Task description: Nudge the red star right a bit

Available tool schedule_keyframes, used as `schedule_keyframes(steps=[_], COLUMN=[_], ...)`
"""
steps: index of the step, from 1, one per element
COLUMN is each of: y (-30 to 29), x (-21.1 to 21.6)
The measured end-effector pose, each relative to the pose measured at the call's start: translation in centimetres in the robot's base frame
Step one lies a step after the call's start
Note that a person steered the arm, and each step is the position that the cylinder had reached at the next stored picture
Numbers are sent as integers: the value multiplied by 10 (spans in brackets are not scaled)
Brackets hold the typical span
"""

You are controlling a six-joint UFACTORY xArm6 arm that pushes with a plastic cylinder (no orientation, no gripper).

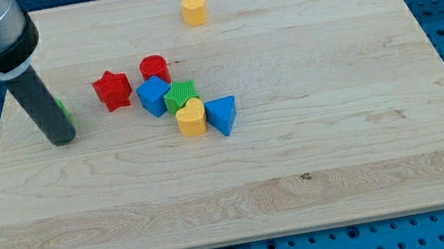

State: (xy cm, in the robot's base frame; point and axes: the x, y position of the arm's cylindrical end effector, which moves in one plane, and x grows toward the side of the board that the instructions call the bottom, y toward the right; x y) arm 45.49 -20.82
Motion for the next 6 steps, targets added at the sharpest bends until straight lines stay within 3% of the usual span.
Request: schedule_keyframes(steps=[1,4,6], y=[0,5,32], x=[-31,-33,-72])
